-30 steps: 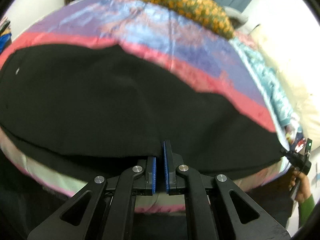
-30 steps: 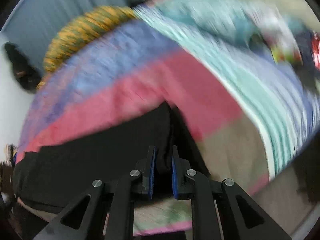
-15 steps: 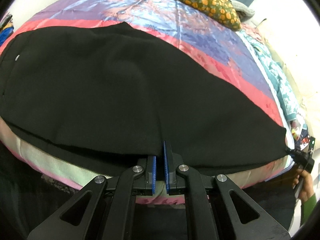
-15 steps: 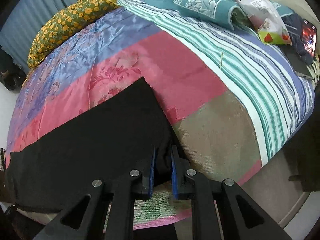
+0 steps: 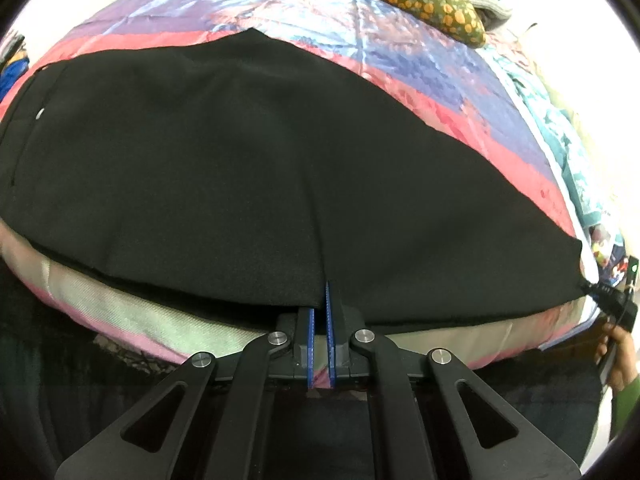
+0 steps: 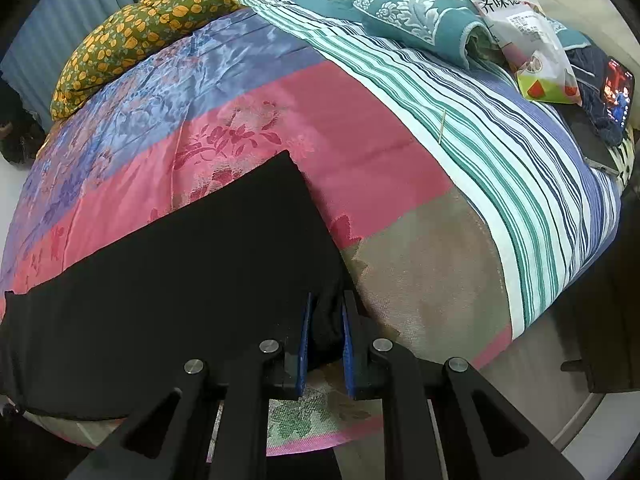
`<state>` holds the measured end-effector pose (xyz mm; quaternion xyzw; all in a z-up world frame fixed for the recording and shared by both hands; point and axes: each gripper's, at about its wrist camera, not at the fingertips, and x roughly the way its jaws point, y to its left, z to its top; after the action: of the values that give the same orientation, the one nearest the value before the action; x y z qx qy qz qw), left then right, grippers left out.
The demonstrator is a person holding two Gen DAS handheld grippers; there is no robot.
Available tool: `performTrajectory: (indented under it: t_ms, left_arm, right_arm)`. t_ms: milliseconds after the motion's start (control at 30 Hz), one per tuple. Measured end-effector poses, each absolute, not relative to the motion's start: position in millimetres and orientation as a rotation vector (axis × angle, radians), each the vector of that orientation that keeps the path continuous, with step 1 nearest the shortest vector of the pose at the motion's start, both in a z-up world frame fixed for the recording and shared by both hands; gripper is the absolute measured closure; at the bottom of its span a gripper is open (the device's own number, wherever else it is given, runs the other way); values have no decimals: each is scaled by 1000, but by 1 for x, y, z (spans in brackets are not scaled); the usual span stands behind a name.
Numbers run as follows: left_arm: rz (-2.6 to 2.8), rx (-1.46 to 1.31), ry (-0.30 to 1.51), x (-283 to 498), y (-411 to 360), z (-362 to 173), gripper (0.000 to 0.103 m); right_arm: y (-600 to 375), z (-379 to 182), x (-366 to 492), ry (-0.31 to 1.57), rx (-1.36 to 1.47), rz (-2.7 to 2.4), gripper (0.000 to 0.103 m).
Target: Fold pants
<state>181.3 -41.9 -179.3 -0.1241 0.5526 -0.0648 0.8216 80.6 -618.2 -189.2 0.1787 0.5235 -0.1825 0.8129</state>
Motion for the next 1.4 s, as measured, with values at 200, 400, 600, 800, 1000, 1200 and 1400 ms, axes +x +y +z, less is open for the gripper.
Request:
performTrajectory:
  t_ms: [200, 400, 600, 800, 1000, 1200, 1400]
  left_arm:
    - [-130, -273, 1225, 179, -37, -180, 89]
    - [-171, -292, 1220, 129, -9, -144, 33]
    - [-38, -139, 1046, 191, 29, -128, 30]
    - [-7, 225, 1141, 193, 10, -192, 91]
    - [4, 175, 1138, 162, 36, -179, 91]
    - [42, 101, 949, 180, 40, -134, 7]
    - [182, 124, 1024, 247, 62, -166, 7]
  right_arm:
    - [-613, -183, 80, 1104, 337, -392, 83]
    - [-601, -141, 39, 925, 261, -500, 20]
    - [-537, -86, 26, 725, 169, -518, 18]
    - [-426, -109, 93, 757, 229, -236, 13]
    - [-351, -203, 117, 969, 249, -93, 12]
    - [-339, -219, 116, 983, 155, -100, 0]
    - [-334, -222, 108, 948, 139, -105, 0]
